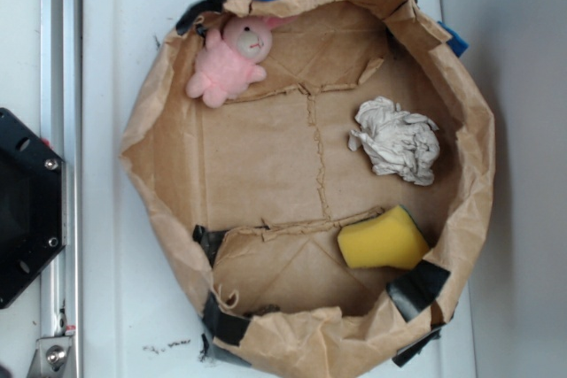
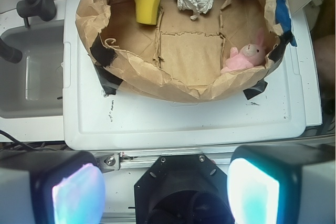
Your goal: Grab the pink bunny.
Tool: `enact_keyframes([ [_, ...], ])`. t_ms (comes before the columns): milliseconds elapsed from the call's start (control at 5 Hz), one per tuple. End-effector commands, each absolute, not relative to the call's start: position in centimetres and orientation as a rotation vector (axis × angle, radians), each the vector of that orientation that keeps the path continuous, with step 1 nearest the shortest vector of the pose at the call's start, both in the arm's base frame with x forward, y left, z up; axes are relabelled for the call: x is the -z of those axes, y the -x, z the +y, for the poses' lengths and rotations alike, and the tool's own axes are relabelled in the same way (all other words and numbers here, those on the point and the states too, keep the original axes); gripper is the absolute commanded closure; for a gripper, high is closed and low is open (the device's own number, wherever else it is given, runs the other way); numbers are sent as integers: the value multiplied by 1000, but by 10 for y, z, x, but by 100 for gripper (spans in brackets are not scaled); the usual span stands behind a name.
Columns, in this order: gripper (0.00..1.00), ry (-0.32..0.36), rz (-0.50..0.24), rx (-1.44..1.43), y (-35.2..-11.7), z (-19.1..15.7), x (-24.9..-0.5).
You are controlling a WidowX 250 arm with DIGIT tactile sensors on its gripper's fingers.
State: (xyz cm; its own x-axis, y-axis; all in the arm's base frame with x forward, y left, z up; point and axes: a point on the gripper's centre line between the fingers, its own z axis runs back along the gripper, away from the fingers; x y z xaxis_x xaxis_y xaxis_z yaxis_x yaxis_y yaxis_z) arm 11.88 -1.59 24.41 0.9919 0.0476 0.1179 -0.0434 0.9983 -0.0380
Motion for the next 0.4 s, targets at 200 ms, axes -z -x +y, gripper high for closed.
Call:
enact_keyframes([
  [200,0,35,-126,-86,-152,1,-239],
])
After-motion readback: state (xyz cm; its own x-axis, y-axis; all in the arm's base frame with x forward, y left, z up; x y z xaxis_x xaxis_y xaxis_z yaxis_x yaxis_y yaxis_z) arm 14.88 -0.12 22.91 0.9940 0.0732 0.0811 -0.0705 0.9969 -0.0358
